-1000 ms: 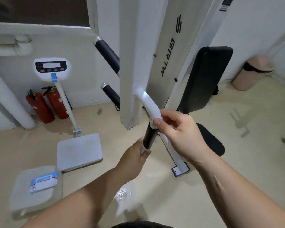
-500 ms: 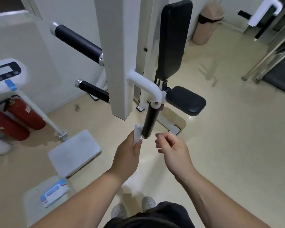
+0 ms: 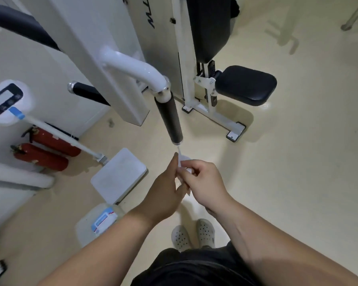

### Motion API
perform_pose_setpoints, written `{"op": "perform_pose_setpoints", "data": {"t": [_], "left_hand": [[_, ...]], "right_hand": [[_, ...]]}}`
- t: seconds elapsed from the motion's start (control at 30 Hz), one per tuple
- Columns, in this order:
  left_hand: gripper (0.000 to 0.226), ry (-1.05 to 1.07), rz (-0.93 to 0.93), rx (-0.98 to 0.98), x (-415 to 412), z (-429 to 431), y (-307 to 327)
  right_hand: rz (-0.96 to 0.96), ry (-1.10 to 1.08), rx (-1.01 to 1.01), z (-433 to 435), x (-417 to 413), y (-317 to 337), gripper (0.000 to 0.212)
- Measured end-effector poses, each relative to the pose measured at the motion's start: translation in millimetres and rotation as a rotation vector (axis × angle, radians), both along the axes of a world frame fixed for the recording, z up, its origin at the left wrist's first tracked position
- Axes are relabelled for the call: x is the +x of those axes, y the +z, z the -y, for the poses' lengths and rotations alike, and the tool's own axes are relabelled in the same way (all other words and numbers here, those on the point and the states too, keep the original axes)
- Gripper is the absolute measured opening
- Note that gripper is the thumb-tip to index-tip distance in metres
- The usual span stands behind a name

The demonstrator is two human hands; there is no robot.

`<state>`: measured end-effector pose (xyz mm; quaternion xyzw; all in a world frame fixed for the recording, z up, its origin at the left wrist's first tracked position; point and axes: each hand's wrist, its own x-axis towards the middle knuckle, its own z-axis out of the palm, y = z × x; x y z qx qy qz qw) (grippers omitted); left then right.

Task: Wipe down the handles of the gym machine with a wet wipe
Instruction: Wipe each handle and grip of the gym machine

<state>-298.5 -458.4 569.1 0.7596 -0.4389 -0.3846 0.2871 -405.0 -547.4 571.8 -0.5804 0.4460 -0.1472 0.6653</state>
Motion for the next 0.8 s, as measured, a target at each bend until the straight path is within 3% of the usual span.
{"op": "perform_pose_setpoints", "data": {"t": [0.1,0.23,0.3,0.37,0.47,0.63,0.8], "left_hand": [[0.081,0.084,0.025,0.073,4,5,0],[0.056,0.473,0.103,-0.13,3,20,13],[0.047,0.556,0.126,-0.203,1,32,22],[0.036,0.592,0.132,-0.255,0,45,31],[0.018,0.626,0.151,-0.312,-4,58,40],[0.018,0.693,0.228,-0.281,-4,60,43],[0.018,0.68,0.177,-0.263,-2,66,48]], "right_hand": [[-0.014,-0.085,-0.033,17,-7,-7,0.02],[0.018,-0.138,0.004,36,-12,-18,0.025],[0.048,-0.143,0.057,43,-11,-22,0.022],[0.089,-0.152,0.106,48,-7,-23,0.014],[0.177,-0.162,0.159,51,0,-27,0.035],[0.269,-0.248,0.224,47,16,-29,0.039],[0.29,-0.218,0.305,40,35,-31,0.035]]}}
